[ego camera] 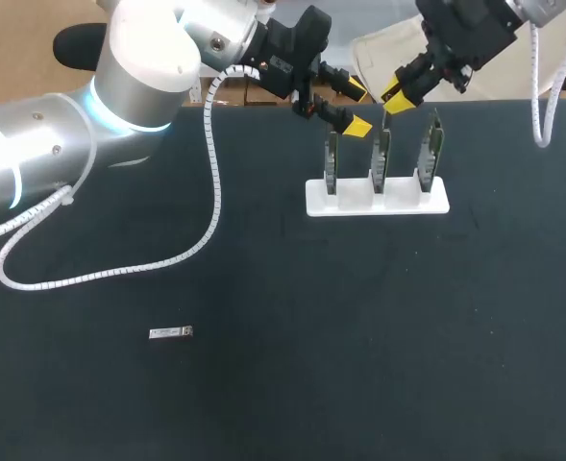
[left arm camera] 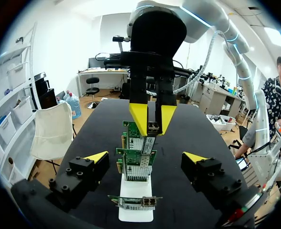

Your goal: Pick up the optical module with the left hand, and insert it into the network port with the right hand.

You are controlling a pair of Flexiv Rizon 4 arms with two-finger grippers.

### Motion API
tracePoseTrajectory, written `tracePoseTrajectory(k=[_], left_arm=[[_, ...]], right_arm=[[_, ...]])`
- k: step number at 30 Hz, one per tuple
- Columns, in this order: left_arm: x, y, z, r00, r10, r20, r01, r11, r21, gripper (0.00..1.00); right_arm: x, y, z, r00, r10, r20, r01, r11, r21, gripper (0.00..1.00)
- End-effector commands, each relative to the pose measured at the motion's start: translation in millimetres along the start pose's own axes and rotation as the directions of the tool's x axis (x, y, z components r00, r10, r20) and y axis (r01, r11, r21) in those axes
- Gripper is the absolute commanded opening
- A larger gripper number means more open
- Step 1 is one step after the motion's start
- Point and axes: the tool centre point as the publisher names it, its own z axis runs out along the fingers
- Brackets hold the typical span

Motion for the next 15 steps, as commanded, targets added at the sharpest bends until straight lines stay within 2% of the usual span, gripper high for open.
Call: tracePoseTrajectory(k=[1, 15], left_arm=[[-0.7, 1.4, 0.1, 1.0, -0.001, -0.004, 0.001, 1.0, 0.003, 1.0], [-0.7, 1.4, 0.1, 1.0, -0.001, -0.004, 0.001, 1.0, 0.003, 1.0]], right_arm=[[1.8, 0.6, 2.7, 1.0, 0.005, -0.001, -0.005, 1.0, 0.0, 0.0], [4.6, -1.3, 6.6, 1.0, 0.018, -0.006, -0.018, 1.0, -0.004, 0.0]])
